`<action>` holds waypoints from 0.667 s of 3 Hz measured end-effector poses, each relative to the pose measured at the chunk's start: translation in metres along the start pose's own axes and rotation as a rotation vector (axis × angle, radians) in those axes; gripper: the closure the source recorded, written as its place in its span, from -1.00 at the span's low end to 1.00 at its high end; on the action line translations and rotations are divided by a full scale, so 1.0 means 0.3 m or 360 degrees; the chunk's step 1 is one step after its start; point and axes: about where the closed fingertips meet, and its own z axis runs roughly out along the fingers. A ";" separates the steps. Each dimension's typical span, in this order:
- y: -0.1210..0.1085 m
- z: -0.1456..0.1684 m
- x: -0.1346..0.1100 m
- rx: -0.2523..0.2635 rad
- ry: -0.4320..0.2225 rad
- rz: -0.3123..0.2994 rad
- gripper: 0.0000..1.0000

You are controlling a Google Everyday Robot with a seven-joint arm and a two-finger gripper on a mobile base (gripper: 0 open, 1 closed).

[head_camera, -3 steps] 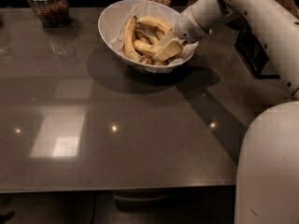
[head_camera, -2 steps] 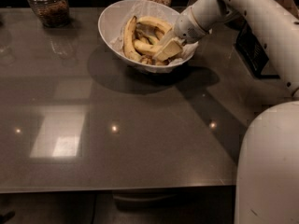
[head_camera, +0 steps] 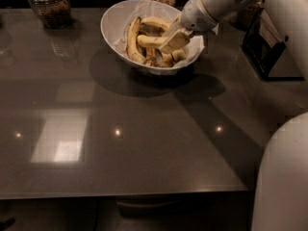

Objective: Pick banana from white bowl

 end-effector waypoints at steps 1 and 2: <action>0.038 -0.078 -0.007 0.0027 -0.0033 0.0012 1.00; 0.110 -0.161 0.001 0.0029 -0.0117 0.0035 1.00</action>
Offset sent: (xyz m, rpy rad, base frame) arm -0.0793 -0.0550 0.0484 0.1480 -0.0098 -0.0332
